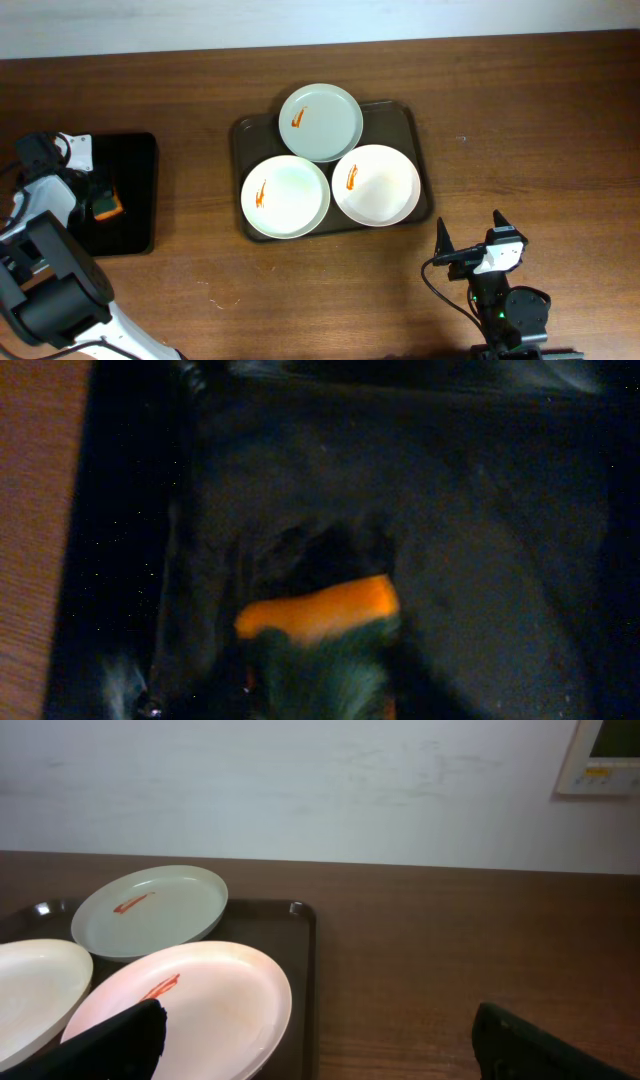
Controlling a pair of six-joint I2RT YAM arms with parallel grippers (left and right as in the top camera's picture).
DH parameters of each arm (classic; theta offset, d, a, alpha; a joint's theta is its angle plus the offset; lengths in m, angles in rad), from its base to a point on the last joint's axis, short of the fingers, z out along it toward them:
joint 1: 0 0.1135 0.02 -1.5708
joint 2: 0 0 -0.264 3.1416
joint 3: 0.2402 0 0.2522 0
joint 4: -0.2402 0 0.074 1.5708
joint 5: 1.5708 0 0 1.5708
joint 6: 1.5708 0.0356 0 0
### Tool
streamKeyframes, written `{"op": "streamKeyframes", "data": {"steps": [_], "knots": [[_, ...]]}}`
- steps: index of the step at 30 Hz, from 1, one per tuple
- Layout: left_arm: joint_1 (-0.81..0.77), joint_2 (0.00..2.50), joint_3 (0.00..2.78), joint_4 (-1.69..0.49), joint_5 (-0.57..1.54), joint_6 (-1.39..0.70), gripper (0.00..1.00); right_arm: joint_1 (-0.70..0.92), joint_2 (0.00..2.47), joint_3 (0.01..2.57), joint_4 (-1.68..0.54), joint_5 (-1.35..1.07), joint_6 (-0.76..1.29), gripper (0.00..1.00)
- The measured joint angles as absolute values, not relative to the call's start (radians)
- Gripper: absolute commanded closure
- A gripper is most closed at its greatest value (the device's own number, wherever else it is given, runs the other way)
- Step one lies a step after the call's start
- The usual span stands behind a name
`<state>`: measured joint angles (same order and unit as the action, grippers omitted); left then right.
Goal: Clean dirty plates on tray and stack at the side
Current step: 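Grasp the green-orange sponge with the left gripper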
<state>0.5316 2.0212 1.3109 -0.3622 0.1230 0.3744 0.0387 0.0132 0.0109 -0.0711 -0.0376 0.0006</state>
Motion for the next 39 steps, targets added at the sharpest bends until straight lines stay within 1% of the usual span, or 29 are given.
{"op": "streamKeyframes", "data": {"steps": [3, 4, 5, 6, 7, 9, 12, 14, 15, 20, 21, 22, 24, 25, 26, 28, 29, 30, 35, 36, 38, 39], "knots": [[0.532, 2.021, 1.311, -0.416, 0.132, 0.371, 0.0, 0.039, 0.013, 0.011, -0.071, -0.038, 0.0, 0.02], [0.532, 2.021, 1.311, -0.435, 0.134, 0.371, 0.05, 0.039, 0.013, 0.011, -0.071, -0.038, 0.001, 0.02], [0.532, 2.021, 1.311, -0.462, 0.134, 0.371, 0.16, 0.039, 0.013, 0.011, -0.071, -0.038, -0.001, 0.02], [0.532, 2.021, 1.311, -0.483, 0.134, 0.371, 0.36, 0.039, 0.013, 0.011, -0.071, -0.038, 0.0, 0.02], [0.532, 2.021, 1.311, -0.503, 0.134, 0.372, 0.68, 0.039, 0.013, 0.011, -0.071, -0.038, 0.0, 0.02], [0.532, 2.021, 1.311, -0.538, 0.134, 0.369, 1.0, 0.039, 0.013, 0.011, -0.071, -0.038, 0.001, 0.02], [0.531, 2.021, 1.311, -0.561, 0.136, 0.371, 1.0, 0.039, 0.013, 0.011, -0.071, -0.038, 0.0, 0.02], [0.531, 2.021, 1.311, -0.561, 0.136, 0.371, 0.04, 0.039, 0.013, 0.011, -0.071, -0.038, 0.0, 0.02], [0.531, 2.021, 1.311, -0.556, 0.139, 0.378, 0.0, 0.039, 0.013, 0.011, -0.071, -0.038, 0.001, 0.02], [0.531, 2.021, 1.309, -0.473, 0.14, 0.37, 0.0, 0.039, 0.013, 0.011, -0.071, -0.038, 0.0, 0.02], [0.531, 2.021, 1.309, -0.45, 0.141, 0.371, 0.02, 0.039, 0.013, 0.011, -0.071, -0.038, 0.0, 0.02], [0.531, 2.021, 1.309, -0.421, 0.142, 0.37, 0.28, 0.039, 0.013, 0.011, -0.071, -0.038, 0.0, 0.02], [0.531, 2.021, 1.309, -0.374, 0.142, 0.368, 0.74, 0.039, 0.013, 0.011, -0.071, -0.038, 0.0, 0.02], [0.531, 2.021, 1.309, -0.36, 0.142, 0.369, 0.94, 0.039, 0.013, 0.011, -0.071, -0.038, 0.001, 0.02], [0.531, 2.021, 1.309, -0.35, 0.142, 0.37, 1.0, 0.039, 0.013, 0.011, -0.071, -0.038, 0.001, 0.02], [0.531, 2.021, 1.309, -0.347, 0.142, 0.37, 1.0, 0.039, 0.013, 0.011, -0.071, -0.038, 0.0, 0.02], [0.531, 2.021, 1.309, -0.347, 0.142, 0.371, 0.52, 0.039, 0.013, 0.011, -0.071, -0.038, 0.0, 0.01], [0.531, 2.021, 1.309, -0.35, 0.142, 0.371, 0.0, 0.039, 0.013, 0.011, -0.071, -0.038, 0.001, 0.02], [0.531, 2.021, 1.309, -0.406, 0.142, 0.374, 0.0, 0.039, 0.013, 0.011, -0.071, -0.038, 0.0, 0.02], [0.531, 2.021, 1.309, -0.428, 0.142, 0.371, 0.05, 0.039, 0.013, 0.011, -0.071, -0.038, 0.001, 0.02], [0.531, 2.021, 1.309, -0.473, 0.142, 0.373, 0.21, 0.039, 0.013, 0.011, -0.071, -0.038, 0.001, 0.02], [0.53, 2.021, 1.309, -0.498, 0.142, 0.374, 0.35, 0.039, 0.013, 0.011, -0.071, -0.038, 0.0, 0.02]]}}
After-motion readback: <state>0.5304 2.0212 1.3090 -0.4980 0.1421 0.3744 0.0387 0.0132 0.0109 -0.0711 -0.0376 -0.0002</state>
